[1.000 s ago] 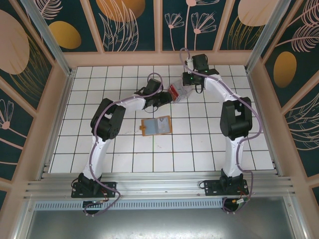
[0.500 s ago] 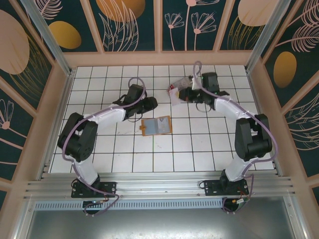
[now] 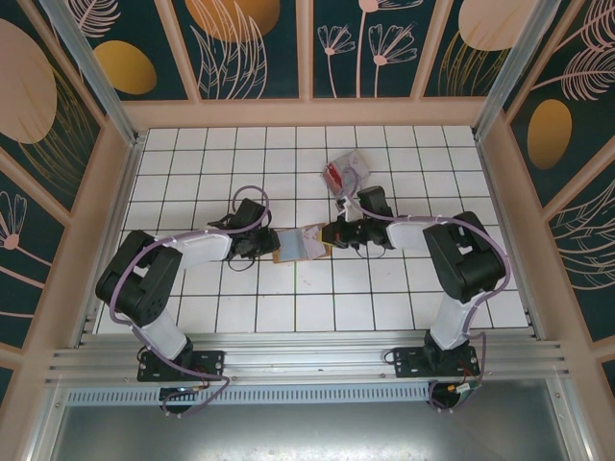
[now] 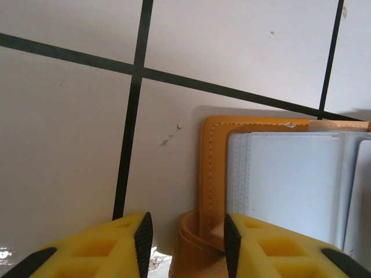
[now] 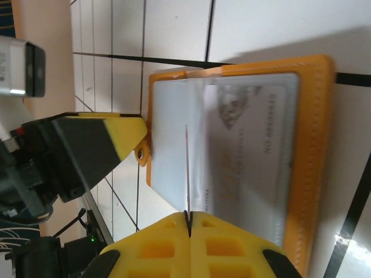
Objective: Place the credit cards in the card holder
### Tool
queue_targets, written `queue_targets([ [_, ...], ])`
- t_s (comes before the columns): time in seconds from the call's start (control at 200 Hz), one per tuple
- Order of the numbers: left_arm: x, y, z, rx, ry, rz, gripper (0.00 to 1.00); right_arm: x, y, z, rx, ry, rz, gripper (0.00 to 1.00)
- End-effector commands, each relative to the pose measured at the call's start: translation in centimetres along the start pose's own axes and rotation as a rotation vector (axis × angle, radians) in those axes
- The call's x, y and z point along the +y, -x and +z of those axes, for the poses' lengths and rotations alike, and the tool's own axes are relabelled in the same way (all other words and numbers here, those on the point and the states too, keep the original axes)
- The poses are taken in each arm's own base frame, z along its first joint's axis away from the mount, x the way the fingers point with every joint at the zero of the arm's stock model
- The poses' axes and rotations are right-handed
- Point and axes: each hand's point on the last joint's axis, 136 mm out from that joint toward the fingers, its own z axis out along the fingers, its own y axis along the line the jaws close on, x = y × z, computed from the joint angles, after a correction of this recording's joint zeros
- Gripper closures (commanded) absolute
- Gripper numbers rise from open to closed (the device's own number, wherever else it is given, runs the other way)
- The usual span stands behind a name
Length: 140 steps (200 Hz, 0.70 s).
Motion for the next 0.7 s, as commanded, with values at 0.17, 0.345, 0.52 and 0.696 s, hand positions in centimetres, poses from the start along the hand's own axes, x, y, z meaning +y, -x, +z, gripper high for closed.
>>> queue_targets([
  [0.17,1.2,-1.1,0.4,0.017,0.018,-0.028,0.67,1.0,1.3,1.7,0.007,0.062,-0.009,1.00],
  [0.345,1.3,-1.4,0.8,0.027,0.008,-0.035,0.73,1.1,1.1,2.4,0.020,0.064,-0.012,1.00],
  [0.52,1.0,-1.4,0.9,0.030,-0.005,-0.038,0.75,0.8,1.1,2.9,0.030,0.066,0.012,1.00],
  [0.696,0.8,-1.4,1.0,0.030,-0.016,-0.040,0.75,0.5,1.2,3.5,0.039,0.041,0.022,1.00],
])
